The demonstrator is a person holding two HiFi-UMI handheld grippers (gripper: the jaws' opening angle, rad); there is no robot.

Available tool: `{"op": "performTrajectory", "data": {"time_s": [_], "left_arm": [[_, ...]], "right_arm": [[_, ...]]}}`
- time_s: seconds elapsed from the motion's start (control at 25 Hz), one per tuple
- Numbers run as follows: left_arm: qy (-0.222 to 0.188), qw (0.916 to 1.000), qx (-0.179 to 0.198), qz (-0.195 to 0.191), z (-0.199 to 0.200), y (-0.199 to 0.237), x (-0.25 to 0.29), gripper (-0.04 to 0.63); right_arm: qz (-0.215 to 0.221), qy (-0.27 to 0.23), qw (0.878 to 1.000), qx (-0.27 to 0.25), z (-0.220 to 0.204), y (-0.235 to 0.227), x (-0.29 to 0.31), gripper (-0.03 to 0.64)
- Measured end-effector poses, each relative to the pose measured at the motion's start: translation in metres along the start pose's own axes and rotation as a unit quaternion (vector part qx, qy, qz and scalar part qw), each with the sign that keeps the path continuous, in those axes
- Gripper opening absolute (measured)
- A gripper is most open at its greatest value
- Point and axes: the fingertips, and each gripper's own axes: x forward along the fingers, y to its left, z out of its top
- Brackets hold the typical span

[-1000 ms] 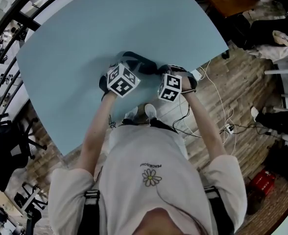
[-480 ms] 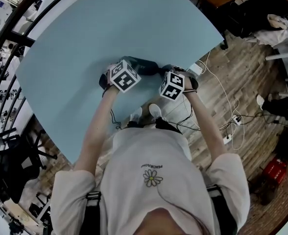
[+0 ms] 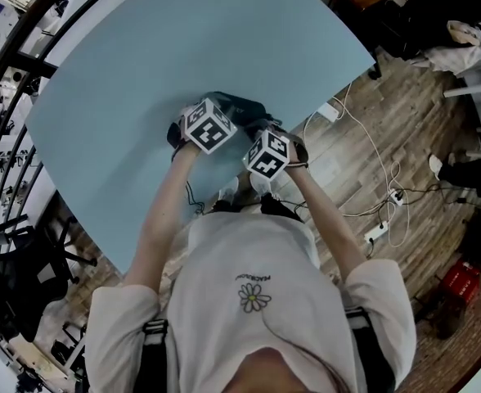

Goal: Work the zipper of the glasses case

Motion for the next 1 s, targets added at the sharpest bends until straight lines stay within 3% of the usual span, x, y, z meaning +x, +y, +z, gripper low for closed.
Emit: {"op": "performTrajectory", "data": {"time_s": [0.12, 0.24, 0.36, 0.48, 0.6, 0.76, 1.0], "left_arm": [[0.01, 0.9999, 0.004, 0.002, -0.005, -0.001, -0.004, 0.014], [0.03, 0.9995, 0.006, -0.008, -0.016, -0.007, -0.017, 0.014], [0.005, 0.9998, -0.014, -0.014, -0.013, -0.014, -0.035, 0.014], [-0.022, 0.9994, -0.011, -0.023, -0.001, -0.022, -0.045, 0.014], [-0.024, 0.9983, 0.008, -0.053, 0.009, -0.043, -0.039, 0.014], [-0.007, 0.9965, 0.028, -0.079, 0.009, -0.07, -0.016, 0.014], [-0.013, 0.9966, 0.01, -0.081, 0.009, -0.074, -0.006, 0.014]], "right_arm": [[0.015, -0.011, 1.0, -0.012, 0.013, 0.01, 0.006, 0.009], [0.078, -0.023, 0.992, -0.096, 0.014, 0.03, 0.001, 0.009], [0.138, 0.006, 0.973, -0.185, -0.009, 0.045, -0.008, 0.008], [0.084, 0.021, 0.984, -0.155, -0.027, 0.011, -0.01, 0.008], [0.033, 0.013, 0.993, -0.117, -0.025, -0.02, -0.013, 0.008], [0.027, 0.01, 0.992, -0.121, -0.022, -0.025, -0.013, 0.009], [0.028, 0.011, 0.993, -0.112, -0.03, -0.02, -0.011, 0.008]]}}
